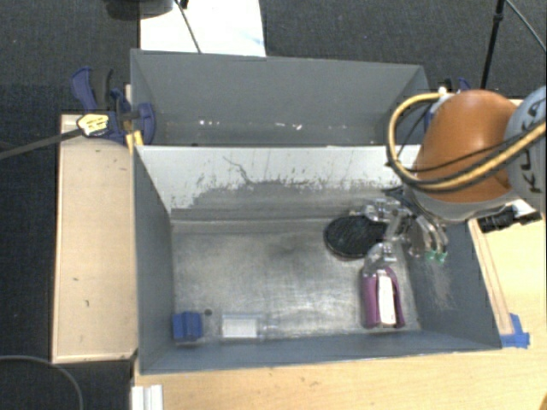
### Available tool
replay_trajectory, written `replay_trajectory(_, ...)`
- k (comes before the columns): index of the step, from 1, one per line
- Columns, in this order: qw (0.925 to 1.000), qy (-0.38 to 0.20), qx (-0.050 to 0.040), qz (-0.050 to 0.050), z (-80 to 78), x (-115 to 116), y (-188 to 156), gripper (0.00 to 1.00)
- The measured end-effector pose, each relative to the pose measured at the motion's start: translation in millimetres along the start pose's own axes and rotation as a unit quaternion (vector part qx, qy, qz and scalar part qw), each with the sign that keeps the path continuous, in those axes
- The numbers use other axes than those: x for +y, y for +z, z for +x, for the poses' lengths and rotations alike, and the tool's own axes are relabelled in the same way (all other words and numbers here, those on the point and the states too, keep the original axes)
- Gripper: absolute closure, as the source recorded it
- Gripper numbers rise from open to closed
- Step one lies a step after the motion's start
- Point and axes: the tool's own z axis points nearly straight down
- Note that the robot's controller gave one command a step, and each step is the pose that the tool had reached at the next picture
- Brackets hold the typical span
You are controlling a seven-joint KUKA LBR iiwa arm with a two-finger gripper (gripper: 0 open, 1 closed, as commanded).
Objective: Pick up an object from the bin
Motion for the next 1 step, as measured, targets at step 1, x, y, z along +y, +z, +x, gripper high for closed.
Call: replay_trajectory(1, 0.9896, -0.144, 0.0003, 0.000, -23.4, -6.7, -64.7, 1.00)
